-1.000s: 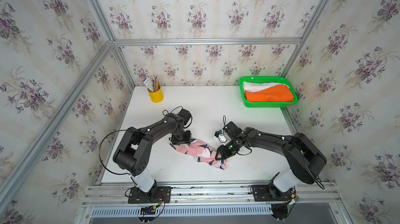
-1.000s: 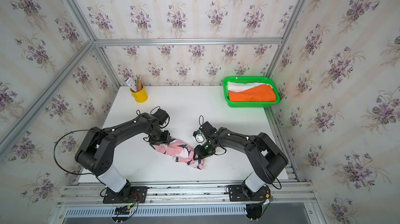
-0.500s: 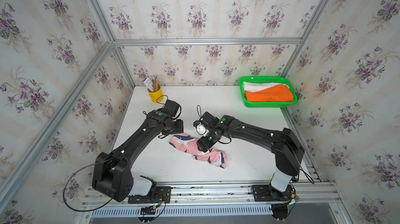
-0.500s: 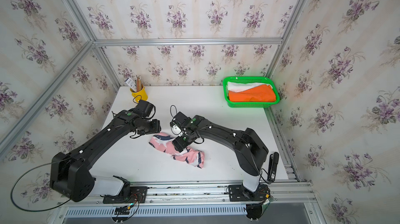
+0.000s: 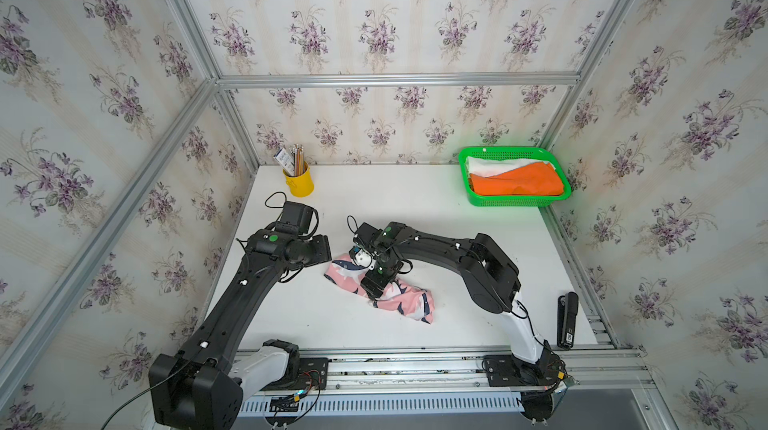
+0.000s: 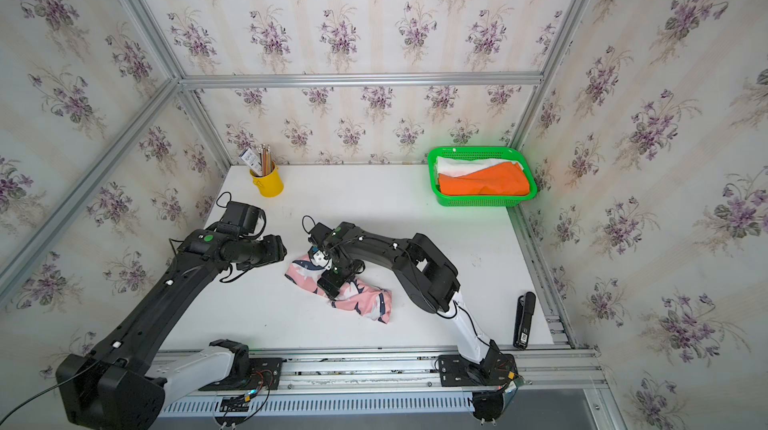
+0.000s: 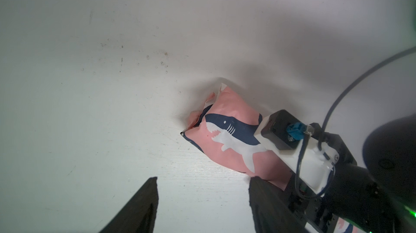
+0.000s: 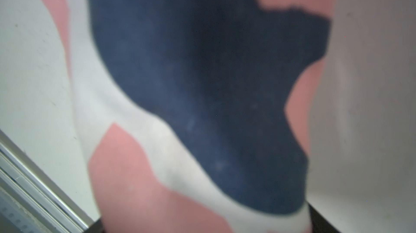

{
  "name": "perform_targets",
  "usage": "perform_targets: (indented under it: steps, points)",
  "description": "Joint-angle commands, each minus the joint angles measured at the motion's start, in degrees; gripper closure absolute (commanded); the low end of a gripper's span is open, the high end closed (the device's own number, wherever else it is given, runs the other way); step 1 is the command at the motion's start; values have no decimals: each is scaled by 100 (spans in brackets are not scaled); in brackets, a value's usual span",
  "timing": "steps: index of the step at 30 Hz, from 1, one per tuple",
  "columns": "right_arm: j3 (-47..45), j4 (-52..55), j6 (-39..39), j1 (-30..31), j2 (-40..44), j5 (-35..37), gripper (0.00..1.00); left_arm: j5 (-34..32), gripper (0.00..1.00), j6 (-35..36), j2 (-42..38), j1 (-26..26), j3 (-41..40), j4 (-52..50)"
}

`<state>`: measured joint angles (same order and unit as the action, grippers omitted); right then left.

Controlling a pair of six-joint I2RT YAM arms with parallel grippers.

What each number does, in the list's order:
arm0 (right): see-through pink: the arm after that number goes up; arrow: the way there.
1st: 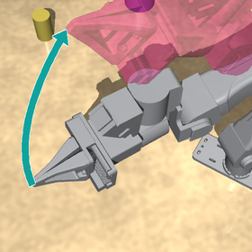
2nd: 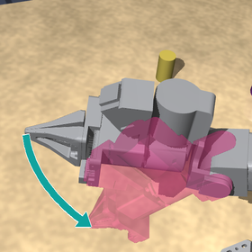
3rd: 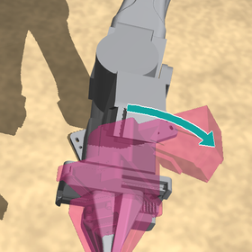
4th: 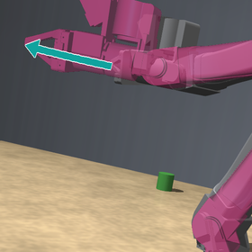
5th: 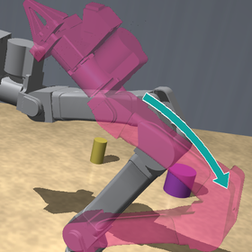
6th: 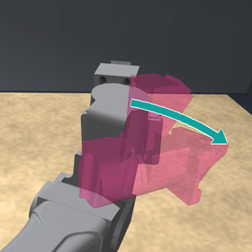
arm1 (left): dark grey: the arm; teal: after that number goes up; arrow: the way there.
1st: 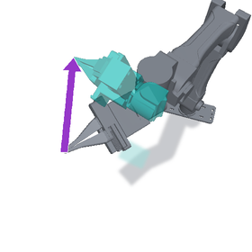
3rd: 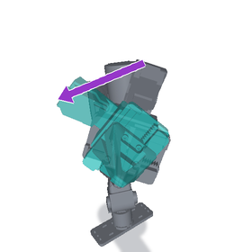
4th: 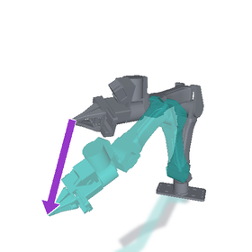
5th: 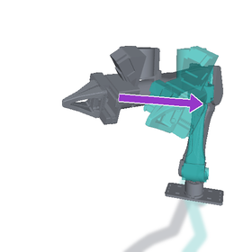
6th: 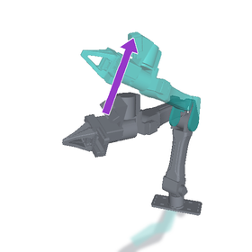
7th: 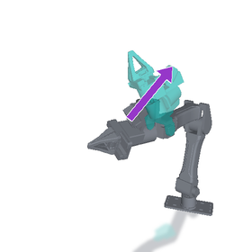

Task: Roll up the shorts
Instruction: Pick up the shorts from the center of the board, then place the shorts in the bin.

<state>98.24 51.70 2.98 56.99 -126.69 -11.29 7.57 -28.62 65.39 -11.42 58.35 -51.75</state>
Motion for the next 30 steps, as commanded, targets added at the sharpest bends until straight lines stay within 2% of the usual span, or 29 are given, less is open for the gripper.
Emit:
perform_targets:
  steps: [1, 4, 5, 11, 13, 17, 23, 30]
  points:
    - [-12, 147, -106, 14, -95, -200, 35, 164, 32, 99, 7, 34, -16, -24]
    - [-60, -17, -292, -106, 53, -548, 59, 200, 32, 120, 43, 43, -3, 15]
    - [-101, -109, -368, -187, 124, -762, 63, 209, 32, 129, 53, 48, 0, 16]
    - [-626, -1141, -1040, -1193, 834, -2529, 68, 367, 31, 155, 132, 75, 57, 135]
    - [-809, -1658, -1458, -1735, 1049, -3110, 69, 465, 31, 110, 208, 80, 104, 214]
    - [-1131, -2905, -2658, -2967, 1409, -3679, 71, 564, 31, 68, 329, 79, 159, 345]
    - [-856, -4588, -4531, -4562, 1594, -3393, 68, 760, 31, 83, 513, 80, 176, 490]
    - [-185, -5589, -6213, -5845, 1289, -1874, 65, 811, 31, 129, 561, 79, 138, 541]
